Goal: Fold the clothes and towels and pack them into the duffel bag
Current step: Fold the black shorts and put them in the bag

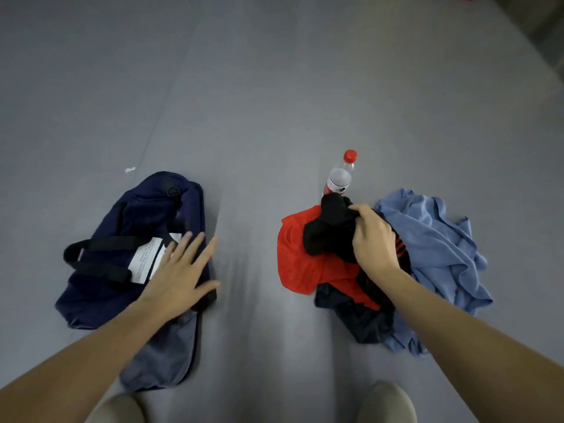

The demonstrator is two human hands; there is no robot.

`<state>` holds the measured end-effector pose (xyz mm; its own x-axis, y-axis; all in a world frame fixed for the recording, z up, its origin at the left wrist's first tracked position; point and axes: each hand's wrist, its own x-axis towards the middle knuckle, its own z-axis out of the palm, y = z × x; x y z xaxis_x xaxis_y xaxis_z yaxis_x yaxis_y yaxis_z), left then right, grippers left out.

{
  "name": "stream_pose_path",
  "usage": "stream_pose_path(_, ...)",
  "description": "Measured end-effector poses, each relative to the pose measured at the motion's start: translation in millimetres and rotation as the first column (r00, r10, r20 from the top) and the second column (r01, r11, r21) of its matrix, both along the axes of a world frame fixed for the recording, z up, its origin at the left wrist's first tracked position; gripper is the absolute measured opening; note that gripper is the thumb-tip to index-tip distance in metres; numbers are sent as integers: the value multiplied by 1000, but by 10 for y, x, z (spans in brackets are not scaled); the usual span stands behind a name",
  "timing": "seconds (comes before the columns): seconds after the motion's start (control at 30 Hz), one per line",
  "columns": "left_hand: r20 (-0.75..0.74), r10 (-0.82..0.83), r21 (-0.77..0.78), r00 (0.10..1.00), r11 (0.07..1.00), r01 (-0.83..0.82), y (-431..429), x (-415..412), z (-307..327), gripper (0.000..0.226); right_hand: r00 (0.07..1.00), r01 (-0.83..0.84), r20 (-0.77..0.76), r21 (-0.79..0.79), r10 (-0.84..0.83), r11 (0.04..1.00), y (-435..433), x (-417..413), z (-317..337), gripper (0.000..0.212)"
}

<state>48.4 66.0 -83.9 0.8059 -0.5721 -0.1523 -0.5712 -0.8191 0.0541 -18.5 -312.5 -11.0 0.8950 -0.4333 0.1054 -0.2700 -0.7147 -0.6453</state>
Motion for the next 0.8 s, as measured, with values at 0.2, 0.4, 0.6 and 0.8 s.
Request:
stream_pose_path(0.2, -152, -1, -323, 988, 945, -48, -707, -82, 1438, 84, 978, -144, 166, 109, 125, 984, 409, 271, 1169, 33)
stream_pose_path(0.4, -339, 141, -427, 930, 858, -286, -733, -555, 2294, 72, 908, -359, 315, 243, 277, 901, 859, 114, 1963, 35)
stream_pose_path(0.6, -322, 336, -611, 885, 641, -465, -318, -742, 2448, 9, 906, -397, 287, 313, 312, 863, 1240, -118, 1898, 38)
stream_pose_path(0.8, -573, 156, -719, 804, 375, -585, -416, -737, 2759, 26, 850, -521, 62, 250, 524, 816, 1608, -392, 1879, 47)
